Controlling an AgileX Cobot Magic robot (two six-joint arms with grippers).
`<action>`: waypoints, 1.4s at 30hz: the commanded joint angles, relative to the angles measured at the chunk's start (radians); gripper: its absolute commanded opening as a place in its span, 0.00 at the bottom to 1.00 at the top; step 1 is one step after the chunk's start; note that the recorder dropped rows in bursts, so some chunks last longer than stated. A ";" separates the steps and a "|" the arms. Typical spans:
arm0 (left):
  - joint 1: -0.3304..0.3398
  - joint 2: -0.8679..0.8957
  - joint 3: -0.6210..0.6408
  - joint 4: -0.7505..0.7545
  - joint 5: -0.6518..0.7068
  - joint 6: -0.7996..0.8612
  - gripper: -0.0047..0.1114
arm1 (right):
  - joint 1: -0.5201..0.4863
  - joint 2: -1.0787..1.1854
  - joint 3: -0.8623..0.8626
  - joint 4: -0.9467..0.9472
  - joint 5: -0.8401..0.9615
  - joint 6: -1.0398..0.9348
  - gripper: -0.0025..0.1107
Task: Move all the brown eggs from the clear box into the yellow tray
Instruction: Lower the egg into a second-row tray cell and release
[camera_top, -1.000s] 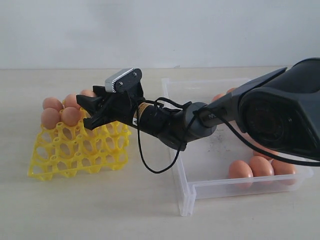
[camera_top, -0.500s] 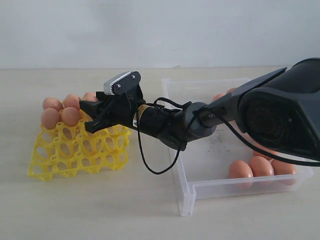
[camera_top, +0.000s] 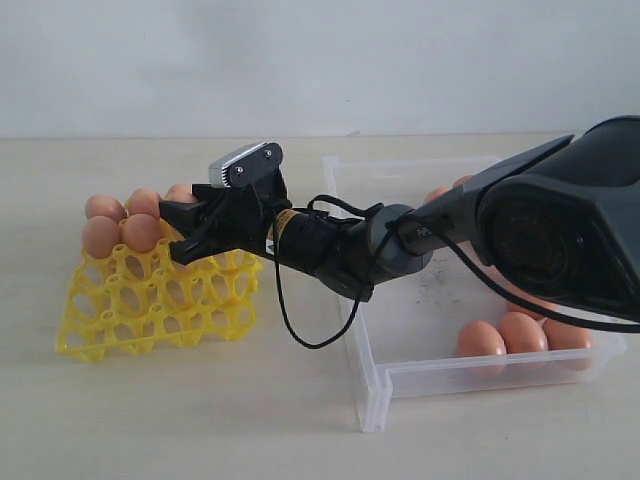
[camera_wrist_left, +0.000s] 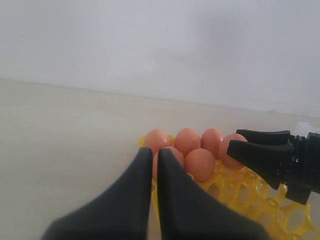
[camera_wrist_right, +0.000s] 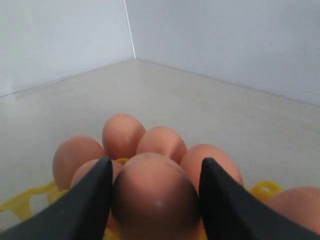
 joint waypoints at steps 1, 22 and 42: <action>-0.003 -0.008 0.005 0.006 -0.012 0.005 0.07 | 0.001 0.022 0.004 -0.014 -0.008 0.004 0.02; -0.003 -0.008 0.005 0.006 -0.015 0.004 0.07 | 0.001 0.022 0.004 -0.081 -0.004 0.005 0.02; -0.003 -0.008 0.005 0.006 -0.015 0.004 0.07 | 0.001 0.000 0.004 -0.053 0.045 0.032 0.50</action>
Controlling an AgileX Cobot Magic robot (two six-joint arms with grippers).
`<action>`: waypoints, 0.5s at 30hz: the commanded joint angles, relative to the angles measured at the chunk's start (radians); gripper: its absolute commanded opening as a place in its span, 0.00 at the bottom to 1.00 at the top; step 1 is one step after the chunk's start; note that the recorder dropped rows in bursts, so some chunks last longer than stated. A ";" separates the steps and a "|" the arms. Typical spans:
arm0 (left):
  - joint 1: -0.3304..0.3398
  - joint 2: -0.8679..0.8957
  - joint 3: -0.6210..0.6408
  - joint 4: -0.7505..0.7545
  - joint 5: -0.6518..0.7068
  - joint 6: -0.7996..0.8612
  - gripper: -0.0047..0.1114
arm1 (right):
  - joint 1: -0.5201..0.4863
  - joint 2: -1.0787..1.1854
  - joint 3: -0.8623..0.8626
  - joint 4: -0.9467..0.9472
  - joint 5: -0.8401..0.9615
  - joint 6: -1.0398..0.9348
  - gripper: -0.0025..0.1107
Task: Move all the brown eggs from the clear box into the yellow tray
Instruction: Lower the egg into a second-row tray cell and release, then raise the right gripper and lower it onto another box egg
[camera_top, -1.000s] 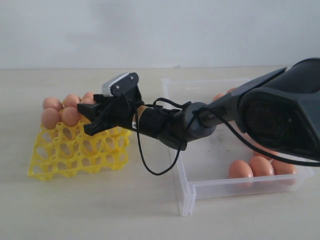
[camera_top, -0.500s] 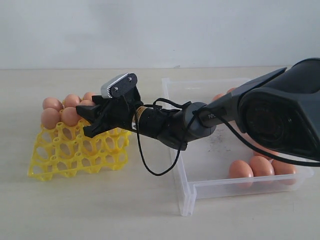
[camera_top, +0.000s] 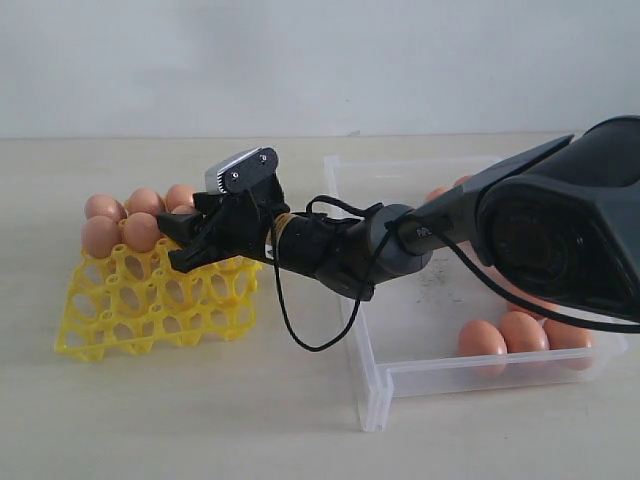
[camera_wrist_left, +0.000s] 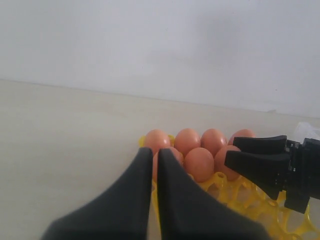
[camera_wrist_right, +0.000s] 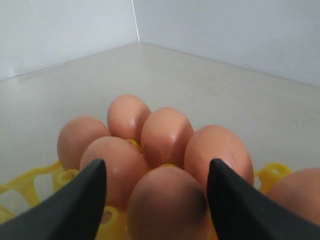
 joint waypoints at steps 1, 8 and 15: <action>-0.003 -0.008 0.005 0.006 -0.013 0.004 0.07 | -0.001 -0.009 0.005 0.001 0.003 -0.004 0.50; -0.003 -0.008 0.005 0.006 -0.013 0.004 0.07 | -0.001 -0.118 0.005 0.001 0.128 -0.004 0.49; -0.003 -0.008 0.005 0.006 -0.013 0.004 0.07 | -0.001 -0.309 0.012 -0.358 0.408 0.329 0.02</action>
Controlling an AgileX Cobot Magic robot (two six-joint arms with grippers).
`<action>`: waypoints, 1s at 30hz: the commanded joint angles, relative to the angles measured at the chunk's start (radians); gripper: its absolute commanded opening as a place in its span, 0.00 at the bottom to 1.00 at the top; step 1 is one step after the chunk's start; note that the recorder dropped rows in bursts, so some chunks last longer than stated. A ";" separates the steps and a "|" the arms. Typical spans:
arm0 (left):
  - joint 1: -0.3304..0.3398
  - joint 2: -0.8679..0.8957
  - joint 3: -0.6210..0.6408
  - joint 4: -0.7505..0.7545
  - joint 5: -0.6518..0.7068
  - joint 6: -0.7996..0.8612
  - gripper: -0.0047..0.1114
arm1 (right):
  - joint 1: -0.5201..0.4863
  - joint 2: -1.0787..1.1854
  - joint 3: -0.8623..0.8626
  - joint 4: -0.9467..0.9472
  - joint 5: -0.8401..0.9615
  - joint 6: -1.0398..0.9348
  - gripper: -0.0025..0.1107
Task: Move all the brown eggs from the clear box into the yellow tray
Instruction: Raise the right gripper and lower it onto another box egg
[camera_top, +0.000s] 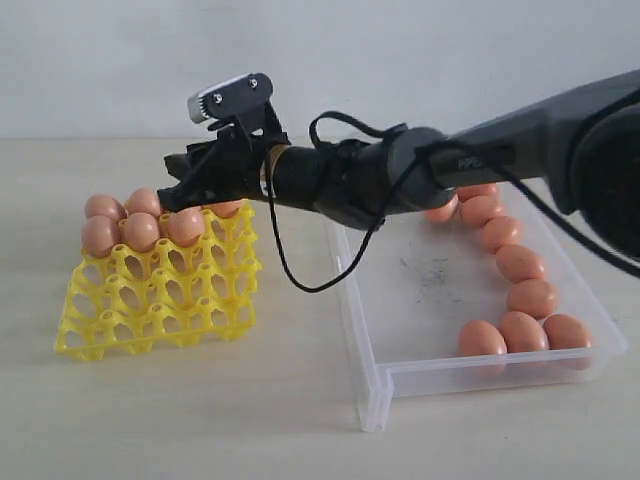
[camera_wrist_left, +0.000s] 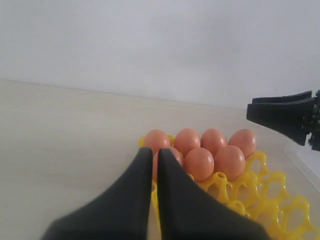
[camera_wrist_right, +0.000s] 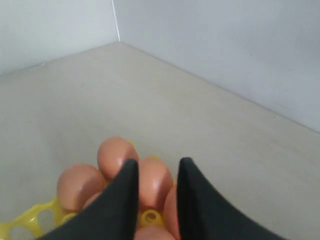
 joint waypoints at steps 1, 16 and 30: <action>-0.003 -0.008 0.005 0.006 -0.013 0.004 0.07 | -0.001 -0.139 0.032 -0.414 0.146 0.350 0.02; -0.003 -0.008 0.005 0.006 -0.002 0.004 0.07 | -0.094 -0.698 0.394 -1.072 0.467 1.017 0.02; -0.003 -0.008 0.005 0.006 0.001 -0.020 0.07 | -0.094 -0.757 0.483 -0.346 1.510 -0.012 0.02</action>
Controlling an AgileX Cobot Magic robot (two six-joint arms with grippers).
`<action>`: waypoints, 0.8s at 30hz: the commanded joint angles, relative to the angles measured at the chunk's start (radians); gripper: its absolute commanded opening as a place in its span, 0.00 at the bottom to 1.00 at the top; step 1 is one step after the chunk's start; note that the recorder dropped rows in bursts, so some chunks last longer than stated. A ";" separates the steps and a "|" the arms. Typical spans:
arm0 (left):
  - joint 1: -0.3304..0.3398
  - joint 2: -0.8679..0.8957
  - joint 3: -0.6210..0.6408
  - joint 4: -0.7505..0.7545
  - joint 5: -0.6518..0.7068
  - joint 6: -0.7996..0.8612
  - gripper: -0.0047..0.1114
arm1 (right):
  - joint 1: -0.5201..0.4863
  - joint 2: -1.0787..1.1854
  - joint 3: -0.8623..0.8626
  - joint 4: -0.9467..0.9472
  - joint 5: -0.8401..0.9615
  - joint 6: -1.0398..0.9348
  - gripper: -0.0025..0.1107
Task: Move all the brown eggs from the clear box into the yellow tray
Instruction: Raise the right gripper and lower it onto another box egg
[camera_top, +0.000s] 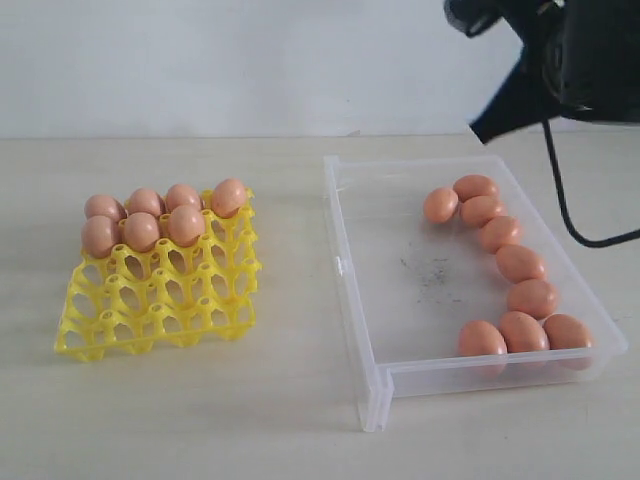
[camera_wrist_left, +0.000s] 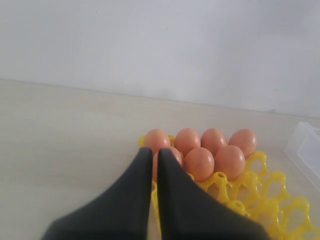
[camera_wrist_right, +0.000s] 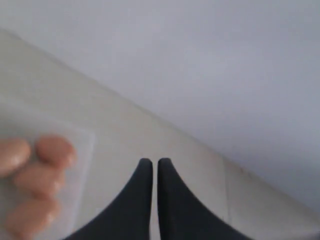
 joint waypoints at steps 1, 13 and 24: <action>-0.003 -0.008 0.005 0.006 -0.003 -0.020 0.07 | -0.005 -0.013 0.007 0.453 0.178 -0.398 0.02; -0.003 -0.008 0.005 0.009 0.003 -0.020 0.07 | -0.017 0.093 0.003 1.110 -0.017 -1.017 0.02; -0.003 -0.008 0.005 0.011 0.003 -0.020 0.07 | -0.053 0.225 -0.027 1.190 0.045 -0.943 0.31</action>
